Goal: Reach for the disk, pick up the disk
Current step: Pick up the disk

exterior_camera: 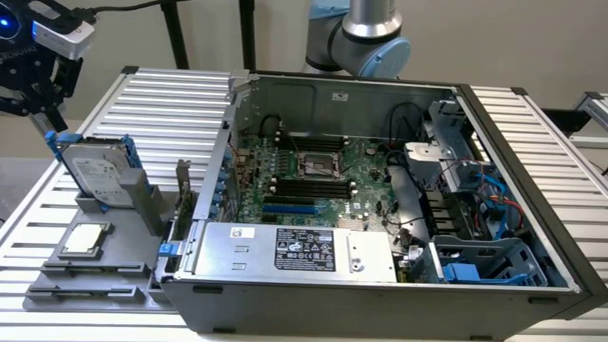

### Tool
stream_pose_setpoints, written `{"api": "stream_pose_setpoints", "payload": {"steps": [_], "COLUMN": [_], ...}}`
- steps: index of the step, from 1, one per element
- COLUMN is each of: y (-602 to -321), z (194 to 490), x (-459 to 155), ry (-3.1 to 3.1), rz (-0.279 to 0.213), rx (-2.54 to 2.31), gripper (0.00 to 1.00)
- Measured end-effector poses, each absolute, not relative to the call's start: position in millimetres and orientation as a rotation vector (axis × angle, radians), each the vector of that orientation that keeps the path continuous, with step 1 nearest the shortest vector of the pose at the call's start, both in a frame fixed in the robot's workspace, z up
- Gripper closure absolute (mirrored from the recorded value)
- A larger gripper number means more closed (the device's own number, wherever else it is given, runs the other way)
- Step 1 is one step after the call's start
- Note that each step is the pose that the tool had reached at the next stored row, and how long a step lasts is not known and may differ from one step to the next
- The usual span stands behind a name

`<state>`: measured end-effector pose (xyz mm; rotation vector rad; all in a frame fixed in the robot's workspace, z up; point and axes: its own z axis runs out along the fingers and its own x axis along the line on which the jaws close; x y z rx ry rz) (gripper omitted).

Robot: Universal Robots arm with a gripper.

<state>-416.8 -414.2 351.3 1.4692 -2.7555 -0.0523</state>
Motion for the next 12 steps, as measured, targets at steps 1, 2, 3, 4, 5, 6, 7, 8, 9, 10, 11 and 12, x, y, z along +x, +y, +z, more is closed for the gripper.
{"api": "stream_pose_setpoints", "payload": {"steps": [1, 2, 3, 4, 5, 6, 7, 8, 9, 10, 11, 12], "y": [-414.2, -414.2, -414.2, -414.2, -414.2, -414.2, -414.2, -414.2, -414.2, -414.2, -414.2, -414.2], "z": [351.3, 351.3, 351.3, 351.3, 351.3, 351.3, 351.3, 351.3, 351.3, 351.3, 351.3, 351.3], "x": [-416.8, -416.8, -416.8, -416.8, -416.8, -416.8, -416.8, -416.8, -416.8, -416.8, -416.8, -416.8], "ry": [-2.742, -2.728, -2.714, -2.699, -2.684, -2.670, -2.655, -2.640, -2.624, -2.608, -2.592, -2.576], "rz": [-0.052, -0.052, -0.051, -0.051, -0.051, -0.051, -0.050, -0.050, -0.050, -0.049, -0.049, -0.049], "rx": [1.493, 1.518, 1.543, 1.568, 1.593, 1.616, 1.641, 1.664, 1.689, 1.712, 1.735, 1.758], "gripper": [0.89, 0.89, 0.89, 0.89, 0.89, 0.89, 0.89, 0.89, 0.89, 0.89, 0.89, 0.89]}}
